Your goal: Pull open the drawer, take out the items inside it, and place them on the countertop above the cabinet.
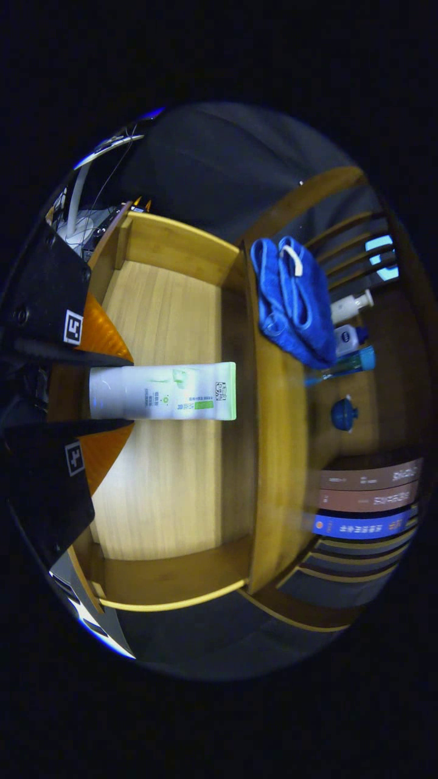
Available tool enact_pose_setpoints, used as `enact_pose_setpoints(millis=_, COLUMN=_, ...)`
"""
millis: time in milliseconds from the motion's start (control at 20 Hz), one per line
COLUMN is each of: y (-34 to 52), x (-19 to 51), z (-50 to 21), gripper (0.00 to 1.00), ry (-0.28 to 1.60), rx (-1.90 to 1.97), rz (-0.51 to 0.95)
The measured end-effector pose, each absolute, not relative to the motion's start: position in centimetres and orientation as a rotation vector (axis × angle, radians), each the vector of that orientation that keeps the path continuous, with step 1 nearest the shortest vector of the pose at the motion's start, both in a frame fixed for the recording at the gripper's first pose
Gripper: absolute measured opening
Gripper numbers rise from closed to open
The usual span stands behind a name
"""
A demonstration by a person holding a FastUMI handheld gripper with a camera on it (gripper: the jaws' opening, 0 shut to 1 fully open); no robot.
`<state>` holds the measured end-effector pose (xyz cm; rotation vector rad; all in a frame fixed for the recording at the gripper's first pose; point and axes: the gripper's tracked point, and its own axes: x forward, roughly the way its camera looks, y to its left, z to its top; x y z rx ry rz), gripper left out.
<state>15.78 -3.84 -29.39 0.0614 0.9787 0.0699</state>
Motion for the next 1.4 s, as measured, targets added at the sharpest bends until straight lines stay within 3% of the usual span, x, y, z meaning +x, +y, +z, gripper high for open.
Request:
enact_pose_setpoints(millis=400, y=-3.9, x=23.6, z=-27.2, gripper=0.42, ry=0.804, rx=0.049, rz=0.033)
enact_pose_setpoints(millis=1100, y=-5.2, x=29.2, z=-31.4, gripper=0.43, ry=0.939, rx=0.033, rz=-0.056)
enact_pose_setpoints(millis=1300, y=-5.1, x=29.4, z=-31.6, gripper=0.51, ry=0.931, rx=0.027, rz=-0.064)
enact_pose_setpoints(millis=1400, y=-5.1, x=29.5, z=-31.2, gripper=0.77, ry=0.921, rx=0.023, rz=-0.063)
